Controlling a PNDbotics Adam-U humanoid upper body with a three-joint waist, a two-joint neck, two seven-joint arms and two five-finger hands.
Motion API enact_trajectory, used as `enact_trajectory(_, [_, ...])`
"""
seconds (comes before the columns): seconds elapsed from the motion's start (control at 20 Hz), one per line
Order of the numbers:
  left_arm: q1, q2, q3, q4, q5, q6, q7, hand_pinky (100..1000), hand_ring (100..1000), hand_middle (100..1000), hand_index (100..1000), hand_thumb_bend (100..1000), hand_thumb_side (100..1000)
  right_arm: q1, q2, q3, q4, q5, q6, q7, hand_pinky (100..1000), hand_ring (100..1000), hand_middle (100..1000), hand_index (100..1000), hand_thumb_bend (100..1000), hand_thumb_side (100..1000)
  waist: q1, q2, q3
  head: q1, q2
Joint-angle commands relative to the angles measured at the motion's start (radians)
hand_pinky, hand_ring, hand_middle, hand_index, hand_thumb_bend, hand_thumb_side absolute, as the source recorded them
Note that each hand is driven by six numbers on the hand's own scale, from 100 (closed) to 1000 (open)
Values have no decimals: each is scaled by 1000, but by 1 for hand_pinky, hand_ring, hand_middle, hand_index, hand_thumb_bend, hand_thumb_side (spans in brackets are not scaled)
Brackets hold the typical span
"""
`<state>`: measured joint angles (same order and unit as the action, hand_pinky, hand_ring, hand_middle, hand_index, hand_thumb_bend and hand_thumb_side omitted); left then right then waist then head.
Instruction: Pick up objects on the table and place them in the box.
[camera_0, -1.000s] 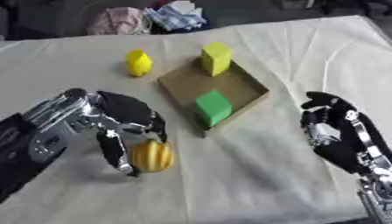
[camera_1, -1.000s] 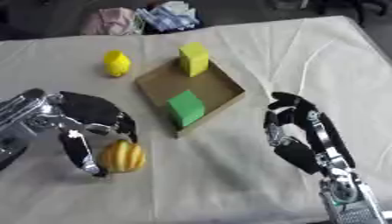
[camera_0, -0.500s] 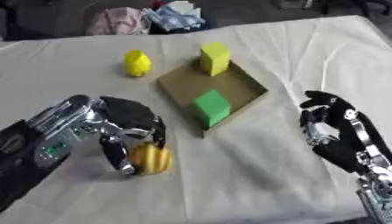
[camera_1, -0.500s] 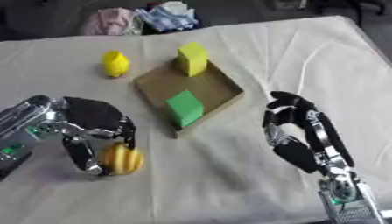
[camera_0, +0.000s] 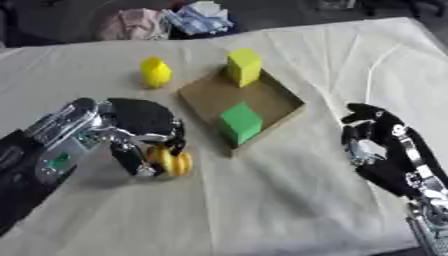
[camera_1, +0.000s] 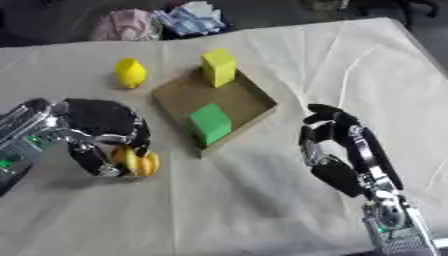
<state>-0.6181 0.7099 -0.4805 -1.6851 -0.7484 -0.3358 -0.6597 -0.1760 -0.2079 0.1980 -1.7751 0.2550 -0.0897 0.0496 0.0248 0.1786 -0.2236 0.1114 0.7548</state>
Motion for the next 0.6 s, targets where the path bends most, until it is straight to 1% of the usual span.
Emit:
enact_trajectory(0.05, [-66, 36, 49, -7, 12, 34, 8, 489, 438, 471, 581, 285, 100, -7, -13, -2, -12, 2, -1, 0, 601, 570, 651, 829, 100, 394, 6, -22, -1, 0, -8])
enact_trajectory(0.2, [-137, 0, 65, 51, -14, 64, 9, 503, 457, 485, 597, 310, 100, -5, -13, 2, -11, 1, -1, 3, 601, 570, 651, 828, 100, 393, 7, -24, -8, 5, -7])
enact_trajectory(0.35, [-198, -67, 89, 124, -58, 107, 9, 520, 473, 499, 614, 328, 100, -5, -12, 5, -10, -1, -1, 5, 601, 570, 651, 828, 100, 388, 4, -23, -18, 10, -8])
enact_trajectory(0.45, [-229, -118, 93, 178, -91, 131, 19, 527, 479, 505, 621, 327, 100, -7, -11, 11, -10, -4, -2, 10, 601, 571, 651, 828, 100, 388, 4, -23, -23, 18, -9])
enact_trajectory(0.6, [-269, -192, 94, 261, -142, 136, 49, 550, 494, 519, 636, 343, 112, -8, -9, 18, -10, -7, -3, 17, 600, 571, 651, 827, 100, 384, 3, -23, -34, 36, -10])
